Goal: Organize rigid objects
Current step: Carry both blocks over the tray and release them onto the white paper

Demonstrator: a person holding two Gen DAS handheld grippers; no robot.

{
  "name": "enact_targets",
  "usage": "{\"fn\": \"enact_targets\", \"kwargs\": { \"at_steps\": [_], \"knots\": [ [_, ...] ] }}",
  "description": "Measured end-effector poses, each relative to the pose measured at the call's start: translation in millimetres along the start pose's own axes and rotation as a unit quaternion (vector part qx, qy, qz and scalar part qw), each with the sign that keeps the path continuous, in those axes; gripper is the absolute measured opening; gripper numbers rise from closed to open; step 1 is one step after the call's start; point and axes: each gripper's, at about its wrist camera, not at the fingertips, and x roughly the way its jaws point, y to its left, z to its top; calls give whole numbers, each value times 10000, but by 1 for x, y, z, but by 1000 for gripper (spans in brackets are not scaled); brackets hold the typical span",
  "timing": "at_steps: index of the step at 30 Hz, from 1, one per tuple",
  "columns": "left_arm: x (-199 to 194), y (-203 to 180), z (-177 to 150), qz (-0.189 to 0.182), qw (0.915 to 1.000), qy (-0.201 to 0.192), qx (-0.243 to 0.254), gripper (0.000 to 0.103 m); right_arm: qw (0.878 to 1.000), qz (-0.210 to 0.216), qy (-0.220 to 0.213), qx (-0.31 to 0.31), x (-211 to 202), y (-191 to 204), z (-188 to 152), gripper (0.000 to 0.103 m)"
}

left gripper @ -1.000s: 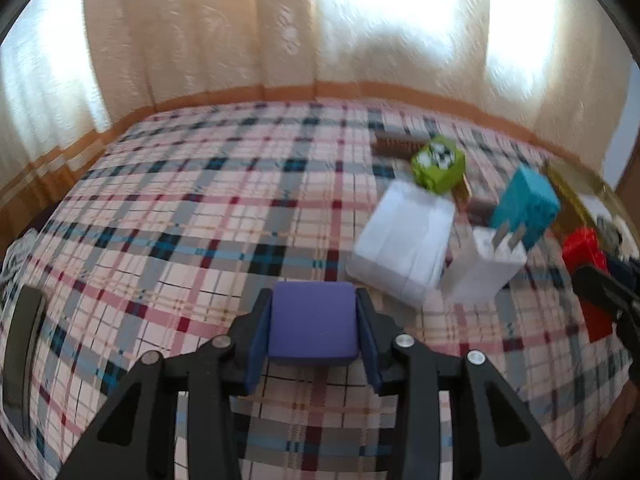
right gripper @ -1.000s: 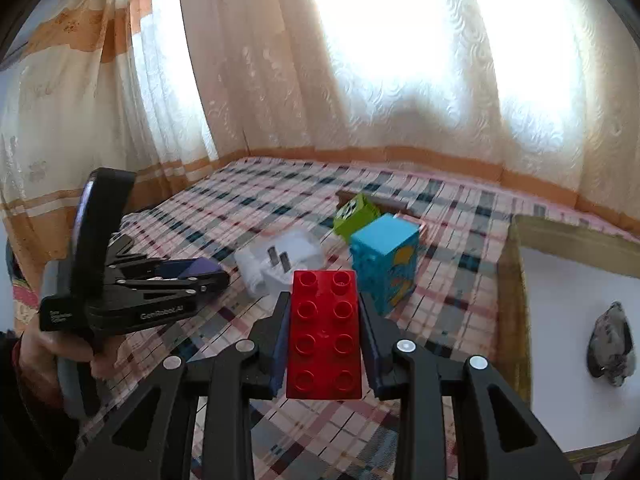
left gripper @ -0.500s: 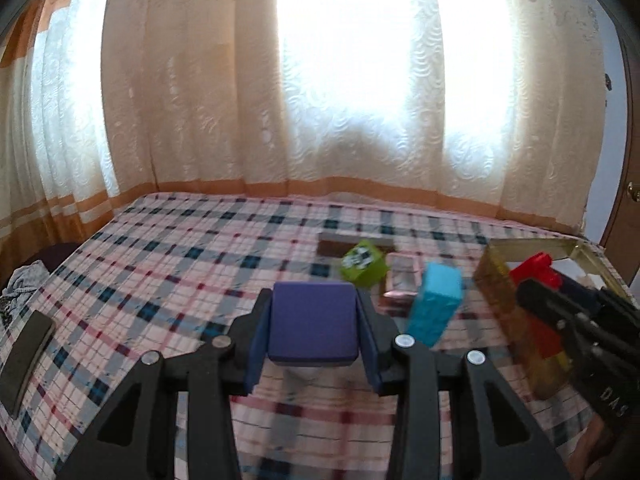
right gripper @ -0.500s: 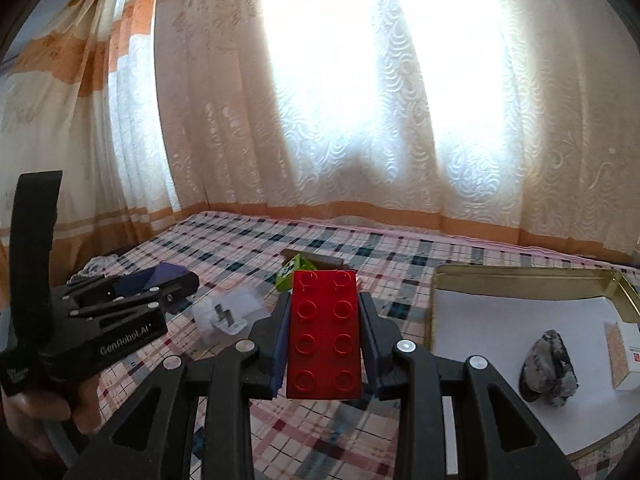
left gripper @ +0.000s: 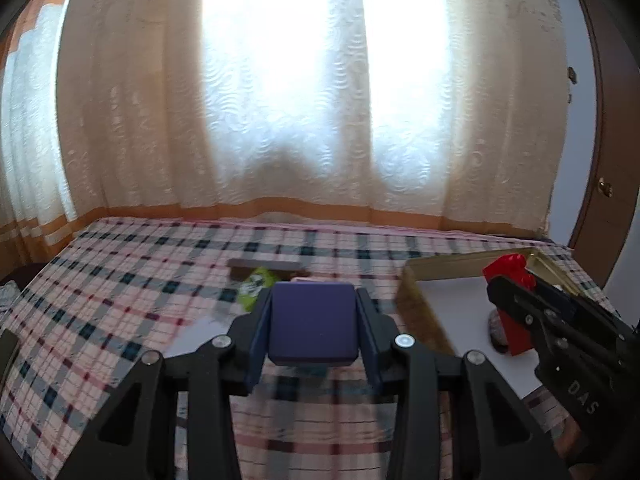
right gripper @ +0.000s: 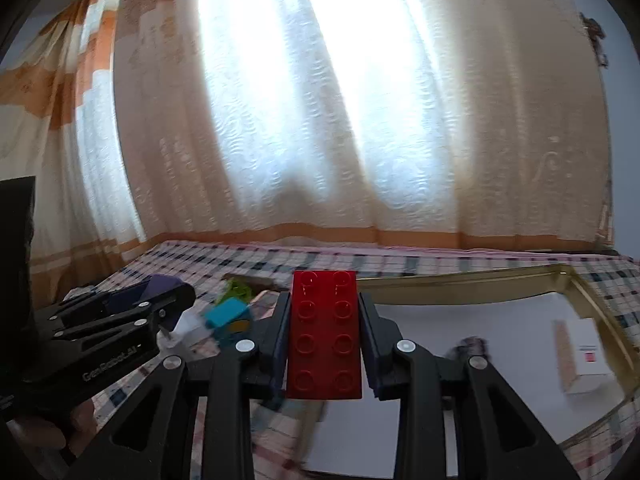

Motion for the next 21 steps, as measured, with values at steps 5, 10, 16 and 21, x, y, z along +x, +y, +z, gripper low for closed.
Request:
{"fn": "enact_targets", "kwargs": {
  "at_steps": [5, 10, 16, 21],
  "knots": [
    [4, -29, 4, -131, 9998, -39, 172, 39, 9992, -323, -138, 174, -11, -31, 3, 34],
    [10, -54, 6, -308, 9992, -22, 273, 39, 9970, -658, -223, 340, -22, -64, 6, 34],
    [19, -83, 6, -465, 9983, 17, 359, 39, 9933, -1002, -249, 517, -32, -97, 5, 34],
    [29, -105, 4, -543, 9975, 137, 437, 39, 9904, -1206, -267, 617, -37, -119, 6, 34]
  ]
}}
